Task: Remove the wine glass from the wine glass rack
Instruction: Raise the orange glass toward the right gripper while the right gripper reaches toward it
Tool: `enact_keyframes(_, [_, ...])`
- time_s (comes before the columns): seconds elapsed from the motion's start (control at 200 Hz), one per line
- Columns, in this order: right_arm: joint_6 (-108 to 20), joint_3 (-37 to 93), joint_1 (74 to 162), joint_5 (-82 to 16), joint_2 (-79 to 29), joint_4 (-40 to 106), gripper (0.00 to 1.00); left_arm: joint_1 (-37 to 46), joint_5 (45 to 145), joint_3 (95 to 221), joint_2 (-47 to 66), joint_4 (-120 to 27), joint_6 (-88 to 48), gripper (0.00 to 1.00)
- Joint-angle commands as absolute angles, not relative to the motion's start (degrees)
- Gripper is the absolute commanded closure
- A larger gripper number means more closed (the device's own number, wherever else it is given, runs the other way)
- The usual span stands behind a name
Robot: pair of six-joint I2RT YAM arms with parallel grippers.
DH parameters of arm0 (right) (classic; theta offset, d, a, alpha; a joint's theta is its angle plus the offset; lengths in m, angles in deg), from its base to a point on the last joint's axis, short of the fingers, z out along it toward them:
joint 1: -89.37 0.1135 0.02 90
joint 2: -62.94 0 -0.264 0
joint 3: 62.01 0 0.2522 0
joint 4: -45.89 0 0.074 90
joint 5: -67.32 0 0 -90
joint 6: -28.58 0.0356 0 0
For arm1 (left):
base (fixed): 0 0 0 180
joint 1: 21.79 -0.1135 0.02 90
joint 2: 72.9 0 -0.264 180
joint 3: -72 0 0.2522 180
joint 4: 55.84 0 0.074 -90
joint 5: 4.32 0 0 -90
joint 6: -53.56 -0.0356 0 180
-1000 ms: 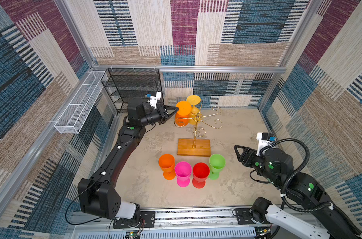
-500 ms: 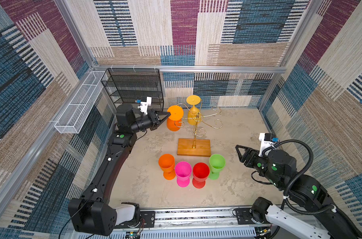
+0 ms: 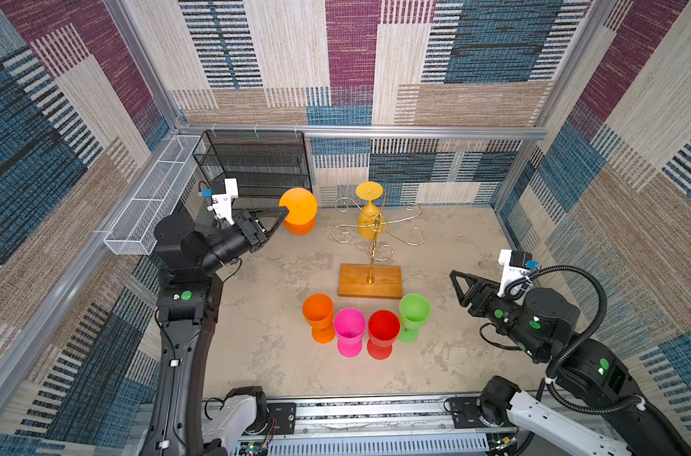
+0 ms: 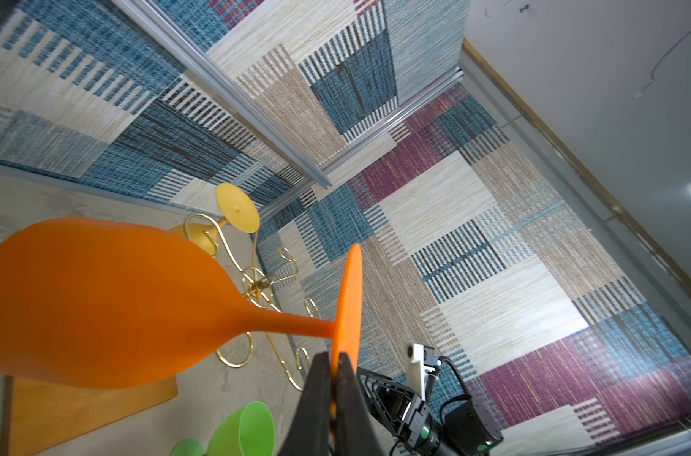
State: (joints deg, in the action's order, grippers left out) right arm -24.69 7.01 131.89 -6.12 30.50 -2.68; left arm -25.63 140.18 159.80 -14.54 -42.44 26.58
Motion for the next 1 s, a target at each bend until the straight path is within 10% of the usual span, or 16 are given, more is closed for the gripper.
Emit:
enact_keyframes(0.0, [-30.0,4.8,132.0,-10.0,31.0,11.9,0.43,-25.7,142.9,160.0,-14.7,-62.9,42.4,1.0])
enact_keyframes(0.461, [-39.2,2.7,131.7,-25.7,16.4,46.1,0.4,-15.3,135.2,157.3,-9.9,-100.1,63.4,1.0])
enact_keyframes(0.992, [-18.5,-0.9,113.8,-59.6,3.9,85.7,0.38,-3.1,127.2,152.0,-1.1,-119.0,71.4,1.0])
